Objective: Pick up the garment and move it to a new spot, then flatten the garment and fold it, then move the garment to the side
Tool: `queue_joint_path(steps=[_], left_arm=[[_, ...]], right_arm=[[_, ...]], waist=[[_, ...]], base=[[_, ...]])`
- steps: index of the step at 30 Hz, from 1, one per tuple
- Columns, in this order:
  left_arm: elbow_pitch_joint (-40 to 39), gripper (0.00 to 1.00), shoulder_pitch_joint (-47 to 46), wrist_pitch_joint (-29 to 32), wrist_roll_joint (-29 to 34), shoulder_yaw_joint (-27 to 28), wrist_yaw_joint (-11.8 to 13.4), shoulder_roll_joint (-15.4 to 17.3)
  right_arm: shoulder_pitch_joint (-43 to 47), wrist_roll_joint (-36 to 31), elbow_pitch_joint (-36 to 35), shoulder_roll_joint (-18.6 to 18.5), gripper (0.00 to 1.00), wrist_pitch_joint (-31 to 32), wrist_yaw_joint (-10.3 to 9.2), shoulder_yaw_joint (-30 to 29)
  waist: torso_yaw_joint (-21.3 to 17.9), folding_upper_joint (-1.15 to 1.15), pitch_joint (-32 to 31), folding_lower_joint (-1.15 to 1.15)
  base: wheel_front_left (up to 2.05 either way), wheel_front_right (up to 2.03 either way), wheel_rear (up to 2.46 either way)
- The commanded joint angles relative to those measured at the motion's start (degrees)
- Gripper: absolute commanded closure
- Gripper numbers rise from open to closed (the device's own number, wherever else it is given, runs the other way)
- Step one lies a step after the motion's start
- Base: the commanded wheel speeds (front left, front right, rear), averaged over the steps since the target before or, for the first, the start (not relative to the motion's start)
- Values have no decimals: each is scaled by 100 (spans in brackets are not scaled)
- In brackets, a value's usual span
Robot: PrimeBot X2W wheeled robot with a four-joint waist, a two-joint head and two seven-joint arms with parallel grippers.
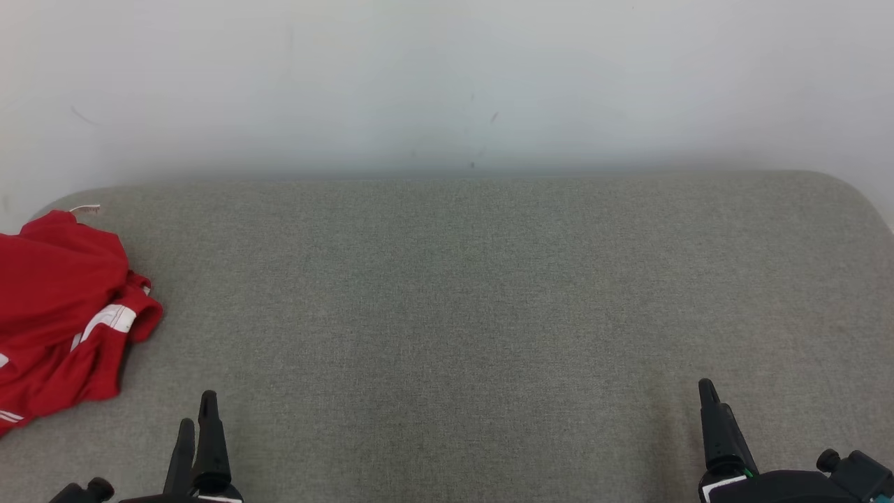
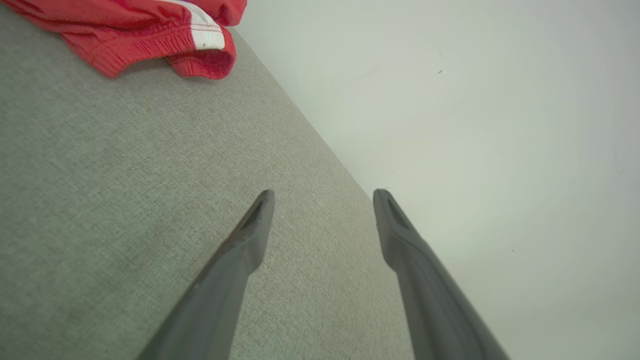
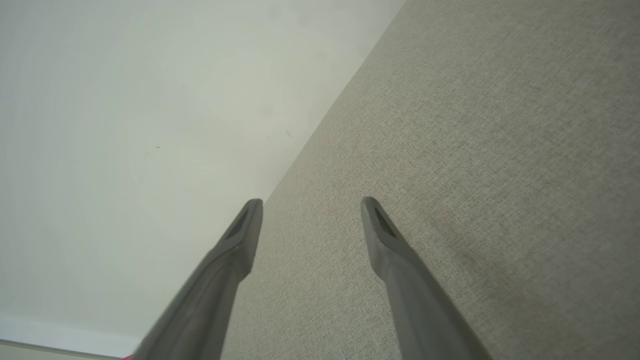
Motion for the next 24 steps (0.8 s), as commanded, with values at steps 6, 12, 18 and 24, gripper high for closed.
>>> queue_joint_path(steps=[6,12,18,24], left_arm=[[-287,0,82,-146,1177,-192,212,32],[-399,0,134,-224,1855,-328,362,34],[-505,0,204,-311,2583,-442,523,57],[-591,0,284,-388,3075,-612,699,195]], right_arm=[[-2,-882,-104,-44,0,-182,30,62],[17,-1532,-112,-45,0,-279,32,85],[54,-2140,-130,-47,0,-391,34,143],[88,-2618,-124,-49,0,-497,35,212]], waist=[[-4,0,2,0],[-9,0,1,0],[-14,0,-5,0],[-16,0,-12,0]], base=[[0,0,0],[0,0,0],[0,0,0],[0,0,0]])
